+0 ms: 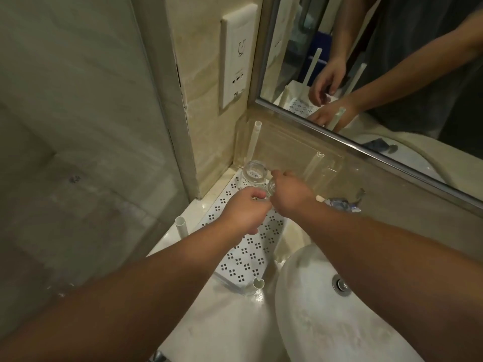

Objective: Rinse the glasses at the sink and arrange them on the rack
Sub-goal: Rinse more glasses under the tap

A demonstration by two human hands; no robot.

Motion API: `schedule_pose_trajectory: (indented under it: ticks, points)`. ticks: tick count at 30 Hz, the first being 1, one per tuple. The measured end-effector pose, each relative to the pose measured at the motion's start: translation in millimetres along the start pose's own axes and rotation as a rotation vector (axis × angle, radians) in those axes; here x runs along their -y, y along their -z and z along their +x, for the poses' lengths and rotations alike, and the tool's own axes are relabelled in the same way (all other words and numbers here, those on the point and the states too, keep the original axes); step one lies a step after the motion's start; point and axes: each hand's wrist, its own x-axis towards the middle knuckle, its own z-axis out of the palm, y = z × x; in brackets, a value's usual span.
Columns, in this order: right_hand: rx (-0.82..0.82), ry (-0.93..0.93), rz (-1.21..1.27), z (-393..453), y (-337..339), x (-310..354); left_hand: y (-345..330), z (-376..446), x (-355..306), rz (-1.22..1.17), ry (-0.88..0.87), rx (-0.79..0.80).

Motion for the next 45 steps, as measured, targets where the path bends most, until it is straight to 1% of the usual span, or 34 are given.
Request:
schedule_pose_trajectory:
  ticks: [9, 13, 20, 24, 27, 33, 35, 37, 40, 42, 45]
  points:
    - [-0.037, 0.018, 0.048, -24, -3, -5, 0, -9, 8, -0.111, 0.113, 0.041]
    - [-0.129, 0.047, 0.110, -42, 8, -6, -3, -18, 14, 0.010, 0.045, 0.026]
    - [-0.301, 0.072, 0.232, -81, 47, 7, -7, -42, 1, -0.046, 0.029, 0.062]
    - [-0.422, 0.057, 0.356, -105, 70, 9, -10, -58, -13, -0.177, 0.030, 0.113]
    - [-0.507, 0.064, 0.419, -122, 85, 9, -10, -69, -24, -0.358, 0.054, 0.184]
    - [-0.700, 0.185, 0.451, -161, 99, 12, -6, -92, -54, -0.656, 0.117, 0.469]
    - [-0.748, 0.235, 0.430, -172, 100, 12, -6, -99, -62, -0.729, 0.144, 0.513]
    - [-0.785, 0.269, 0.372, -181, 98, 13, -6, -105, -69, -0.762, 0.183, 0.519]
    - [-0.812, 0.291, 0.289, -194, 93, 15, -6, -112, -74, -0.771, 0.237, 0.504]
    - [-0.800, 0.300, 0.267, -199, 90, 16, -6, -116, -74, -0.761, 0.247, 0.503]
    - [-0.717, 0.291, 0.377, -204, 90, 16, -4, -117, -70, -0.740, 0.212, 0.504]
